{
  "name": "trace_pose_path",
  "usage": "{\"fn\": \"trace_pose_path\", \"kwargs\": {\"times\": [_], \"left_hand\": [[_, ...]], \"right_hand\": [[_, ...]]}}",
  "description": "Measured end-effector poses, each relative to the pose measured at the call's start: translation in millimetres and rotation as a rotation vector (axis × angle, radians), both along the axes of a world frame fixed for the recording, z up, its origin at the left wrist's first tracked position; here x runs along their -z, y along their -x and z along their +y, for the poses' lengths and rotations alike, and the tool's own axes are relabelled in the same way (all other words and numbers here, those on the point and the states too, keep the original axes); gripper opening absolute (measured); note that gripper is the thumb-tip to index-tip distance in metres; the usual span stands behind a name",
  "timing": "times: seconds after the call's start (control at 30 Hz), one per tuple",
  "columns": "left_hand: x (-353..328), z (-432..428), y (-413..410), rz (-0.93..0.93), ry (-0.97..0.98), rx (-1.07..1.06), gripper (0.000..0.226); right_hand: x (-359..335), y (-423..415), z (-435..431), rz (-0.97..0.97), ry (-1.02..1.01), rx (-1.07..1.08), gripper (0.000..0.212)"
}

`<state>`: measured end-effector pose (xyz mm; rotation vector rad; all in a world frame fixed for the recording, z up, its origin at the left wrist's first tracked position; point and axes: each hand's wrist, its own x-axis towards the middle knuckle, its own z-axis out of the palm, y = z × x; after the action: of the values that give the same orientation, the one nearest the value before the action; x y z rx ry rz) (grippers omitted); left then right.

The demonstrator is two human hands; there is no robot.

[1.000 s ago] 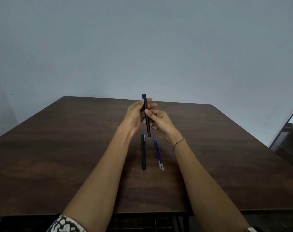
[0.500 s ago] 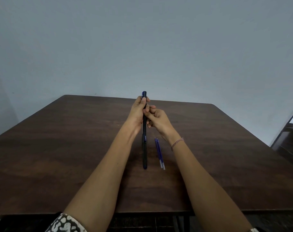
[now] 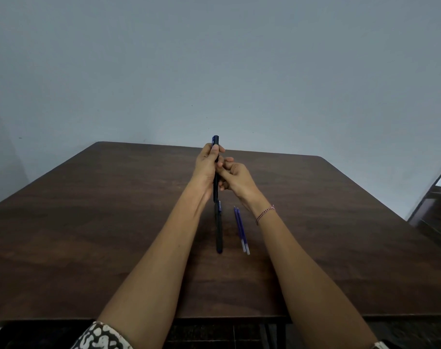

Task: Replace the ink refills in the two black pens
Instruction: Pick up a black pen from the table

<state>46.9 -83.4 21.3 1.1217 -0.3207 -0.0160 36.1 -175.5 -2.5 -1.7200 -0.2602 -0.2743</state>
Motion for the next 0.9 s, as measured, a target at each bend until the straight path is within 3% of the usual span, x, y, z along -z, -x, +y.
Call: {"fn": "trace_pose_path", "kwargs": {"times": [0.17,0.4,0.9], "left_hand": [[0.6,3.3,-6.2,0.013,-0.089,-0.017,0.028],[-0.1,5.3,-6.2,0.025,0.010,0.018,0.028],[-0.7,9.0,-12.4,0.006,0.025,-0.022,0.027]], "right_hand": [[-2.7,5.7,-3.6,0.061,0.095,-0.065,0.029],[-3.7,11.0,0.6,0.134,0.155,-0.131,0.029],[-2.5,10.7,9.2,0.117,0.198,-0.090,0.024]]}}
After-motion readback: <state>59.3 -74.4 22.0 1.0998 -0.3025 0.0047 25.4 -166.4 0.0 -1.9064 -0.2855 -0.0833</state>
